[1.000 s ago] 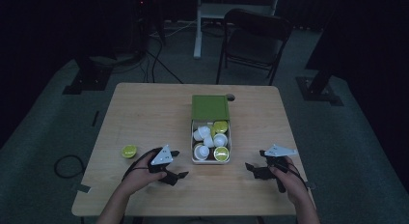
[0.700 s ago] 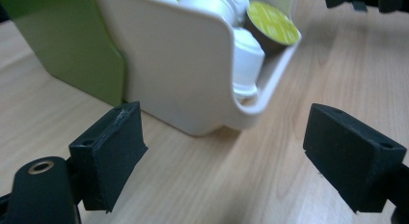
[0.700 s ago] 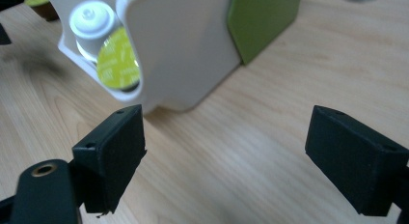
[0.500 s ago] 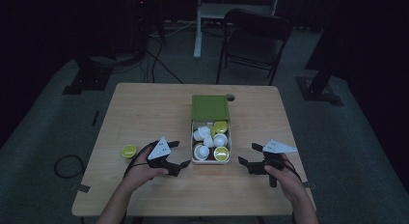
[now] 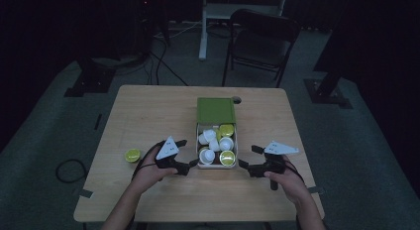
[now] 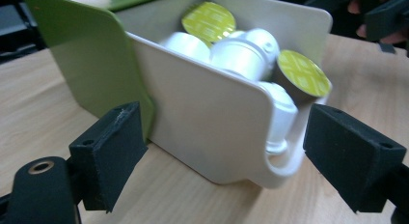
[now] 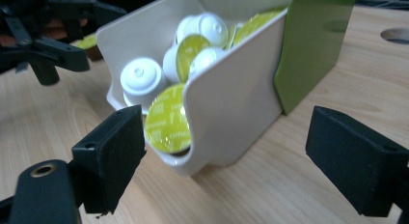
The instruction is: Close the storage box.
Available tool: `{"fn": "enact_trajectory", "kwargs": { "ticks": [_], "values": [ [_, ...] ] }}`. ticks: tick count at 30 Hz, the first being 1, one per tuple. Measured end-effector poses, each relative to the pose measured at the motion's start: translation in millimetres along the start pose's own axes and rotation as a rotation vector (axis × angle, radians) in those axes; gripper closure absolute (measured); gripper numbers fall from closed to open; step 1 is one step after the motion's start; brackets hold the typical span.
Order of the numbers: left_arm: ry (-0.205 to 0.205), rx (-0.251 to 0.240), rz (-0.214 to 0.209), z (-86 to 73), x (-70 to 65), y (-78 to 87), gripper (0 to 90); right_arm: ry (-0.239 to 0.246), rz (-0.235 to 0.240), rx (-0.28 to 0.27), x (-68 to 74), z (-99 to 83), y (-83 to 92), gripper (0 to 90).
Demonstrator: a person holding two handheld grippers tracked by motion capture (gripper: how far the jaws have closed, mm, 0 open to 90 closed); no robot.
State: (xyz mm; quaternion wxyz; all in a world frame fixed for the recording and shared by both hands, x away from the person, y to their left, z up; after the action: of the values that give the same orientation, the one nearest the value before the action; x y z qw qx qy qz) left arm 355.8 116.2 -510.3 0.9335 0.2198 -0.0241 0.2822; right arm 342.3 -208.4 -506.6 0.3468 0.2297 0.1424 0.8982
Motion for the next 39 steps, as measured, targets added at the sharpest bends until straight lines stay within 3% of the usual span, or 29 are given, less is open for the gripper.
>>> {"fn": "enact_trajectory", "kwargs": {
  "ticks": [5, 12, 25, 39],
  "values": [
    [0.042, 0.004, 0.031, 0.5, 5.3, -0.6, 14.7, 0.015, -0.017, -0.012, -2.1, 3.2, -2.4, 13.6],
    [0.04, 0.005, 0.025, 1.8, 5.3, -4.7, 14.7, 0.002, 0.003, 0.003, -2.9, 2.7, -9.7, 13.6],
    [0.042, 0.021, 0.042, 0.0, 7.8, -11.9, 15.0, -0.009, -0.036, 0.019, -12.8, 4.5, -20.7, 13.9],
    [0.053, 0.022, 0.041, 0.0, 9.7, -15.2, 15.0, -0.007, -0.036, 0.033, -15.7, 6.9, -22.9, 13.0]
  ]
}}
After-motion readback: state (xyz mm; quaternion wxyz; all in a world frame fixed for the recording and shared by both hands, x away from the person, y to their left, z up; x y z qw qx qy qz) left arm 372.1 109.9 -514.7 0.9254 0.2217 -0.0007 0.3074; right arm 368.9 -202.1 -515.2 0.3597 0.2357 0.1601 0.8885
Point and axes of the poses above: each handheld gripper's, and its own axes: y roughly backward along the jaws, z roughly out of its top, x roughly to its left, the point moved 3 cm from there along -y, roughly forward along the jaws, and after that the axes turned 9 degrees about -y, right-handed, at the moved point
